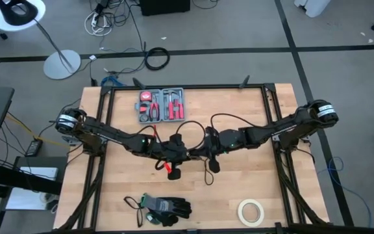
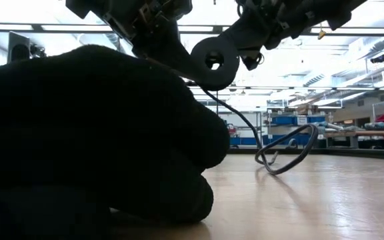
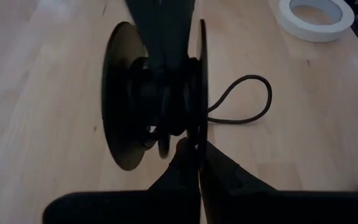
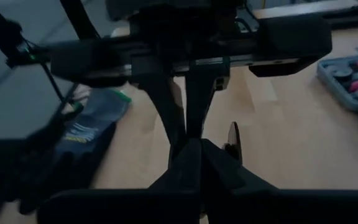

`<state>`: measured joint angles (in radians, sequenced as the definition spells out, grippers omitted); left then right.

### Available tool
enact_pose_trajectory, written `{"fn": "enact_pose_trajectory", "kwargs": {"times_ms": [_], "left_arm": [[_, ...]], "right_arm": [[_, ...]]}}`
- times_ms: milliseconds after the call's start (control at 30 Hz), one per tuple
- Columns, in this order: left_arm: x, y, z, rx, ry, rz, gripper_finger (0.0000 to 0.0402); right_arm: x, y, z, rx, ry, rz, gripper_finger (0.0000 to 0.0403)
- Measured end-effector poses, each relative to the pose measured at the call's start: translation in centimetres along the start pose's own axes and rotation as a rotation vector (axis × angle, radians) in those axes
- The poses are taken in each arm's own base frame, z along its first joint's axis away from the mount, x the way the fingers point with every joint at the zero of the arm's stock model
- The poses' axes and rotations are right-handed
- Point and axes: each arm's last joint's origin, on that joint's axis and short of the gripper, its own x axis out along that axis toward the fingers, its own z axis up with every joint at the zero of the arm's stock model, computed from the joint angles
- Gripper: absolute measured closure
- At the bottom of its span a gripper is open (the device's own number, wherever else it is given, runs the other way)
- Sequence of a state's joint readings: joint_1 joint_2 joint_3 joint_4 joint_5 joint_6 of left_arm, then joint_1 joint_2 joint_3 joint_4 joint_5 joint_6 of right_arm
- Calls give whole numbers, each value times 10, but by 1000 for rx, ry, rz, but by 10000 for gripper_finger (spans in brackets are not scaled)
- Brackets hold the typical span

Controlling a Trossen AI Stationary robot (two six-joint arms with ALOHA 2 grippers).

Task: Coil cords
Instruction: Coil the black wire cable into the black spool

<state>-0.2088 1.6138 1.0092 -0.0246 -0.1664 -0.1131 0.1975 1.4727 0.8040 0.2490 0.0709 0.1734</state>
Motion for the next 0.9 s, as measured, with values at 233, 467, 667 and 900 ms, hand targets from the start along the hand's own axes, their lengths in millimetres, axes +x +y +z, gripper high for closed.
{"fn": "enact_pose_trajectory", "kwargs": {"times_ms": [233,467,667,900], "left_arm": [[-1,-1,0,-6,1,3,401],[-3,0,6,-17,-35,22,401],[-3,0,4,-18,-14,35,401],[-2,0,1,-14,8,23,401]], "right_arm": [[-4,6,1,-64,-17,-14,398],[-17,10,13,-85,-88,-26,353],[-21,11,18,-100,-131,-53,328],[-21,7,17,-118,-126,-145,328]]}}
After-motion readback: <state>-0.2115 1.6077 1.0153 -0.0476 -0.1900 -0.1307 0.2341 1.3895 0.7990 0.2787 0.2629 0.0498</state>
